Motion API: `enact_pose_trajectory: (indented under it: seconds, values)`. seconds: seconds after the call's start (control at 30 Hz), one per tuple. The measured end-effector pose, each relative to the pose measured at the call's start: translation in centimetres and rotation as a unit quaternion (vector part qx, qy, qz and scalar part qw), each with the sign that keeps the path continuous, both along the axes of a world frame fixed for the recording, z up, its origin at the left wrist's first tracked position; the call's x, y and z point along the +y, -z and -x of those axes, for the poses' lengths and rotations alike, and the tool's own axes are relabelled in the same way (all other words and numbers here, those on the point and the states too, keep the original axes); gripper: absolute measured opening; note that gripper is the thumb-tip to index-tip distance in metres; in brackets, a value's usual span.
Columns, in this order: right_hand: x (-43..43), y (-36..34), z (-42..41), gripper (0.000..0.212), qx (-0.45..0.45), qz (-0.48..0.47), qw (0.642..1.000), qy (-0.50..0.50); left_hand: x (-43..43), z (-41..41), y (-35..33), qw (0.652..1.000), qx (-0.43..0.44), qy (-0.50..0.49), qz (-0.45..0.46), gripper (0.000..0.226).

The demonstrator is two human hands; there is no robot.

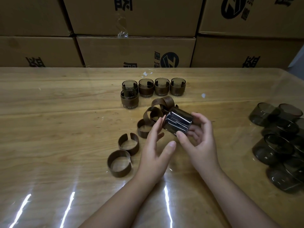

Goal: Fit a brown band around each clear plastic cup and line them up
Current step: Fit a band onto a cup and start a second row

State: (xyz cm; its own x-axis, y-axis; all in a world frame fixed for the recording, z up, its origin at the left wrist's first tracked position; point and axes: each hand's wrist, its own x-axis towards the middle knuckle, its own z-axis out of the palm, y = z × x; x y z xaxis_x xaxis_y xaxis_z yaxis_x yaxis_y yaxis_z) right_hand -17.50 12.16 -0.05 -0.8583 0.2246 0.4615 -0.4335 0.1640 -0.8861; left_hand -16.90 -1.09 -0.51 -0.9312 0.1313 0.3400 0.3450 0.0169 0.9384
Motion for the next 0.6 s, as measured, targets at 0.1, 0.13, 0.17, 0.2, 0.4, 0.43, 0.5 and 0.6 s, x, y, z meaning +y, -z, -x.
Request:
enact_pose_trajectory:
  seconds: [0.1, 0.13, 0.17, 0.2, 0.4, 0.43, 0.5, 0.6]
  values:
    - [-0.2, 0.1, -0.2, 0.054, 0.008, -0.025, 1.0, -0.015, 0.0, 0.0, 0.0, 1.0, -0.001, -0.002, -0.018, 0.07]
    - [-0.1, 0.1, -0.2, 0.054, 0.01, -0.035, 0.999, -0.018, 0.0, 0.1, 0.0, 1.0, -0.006, 0.001, -0.02, 0.074]
    - [-0.1, 0.0, -0.2, 0.052, 0.01, -0.046, 0.999, -0.023, 0.0, 0.1, -0.1, 1.0, -0.012, 0.003, -0.018, 0.076]
    - [0.0, 0.1, -0.2, 0.05, 0.006, -0.058, 0.998, -0.031, 0.1, 0.2, -0.2, 1.0, -0.016, 0.002, -0.012, 0.076]
    - [-0.8, 0.4, -0.8, 0.032, -0.062, -0.054, 0.99, -0.118, 0.4, 0.4, -1.0, 0.998, 0.045, -0.032, -0.008, 0.047]
    - [-1.1, 0.4, -0.8, 0.034, -0.065, -0.035, 0.99, -0.123, 0.5, 0.3, -1.2, 0.995, 0.082, -0.048, 0.01, 0.039]
    - [-1.7, 0.2, -0.9, 0.036, -0.074, 0.017, 0.988, -0.132, 0.9, 0.3, -1.1, 0.981, 0.168, -0.081, 0.057, 0.024]
    - [-2.5, 0.2, -1.1, 0.041, -0.117, 0.114, 0.978, -0.129, 1.1, 0.3, -1.1, 0.959, 0.246, -0.105, 0.094, 0.017]
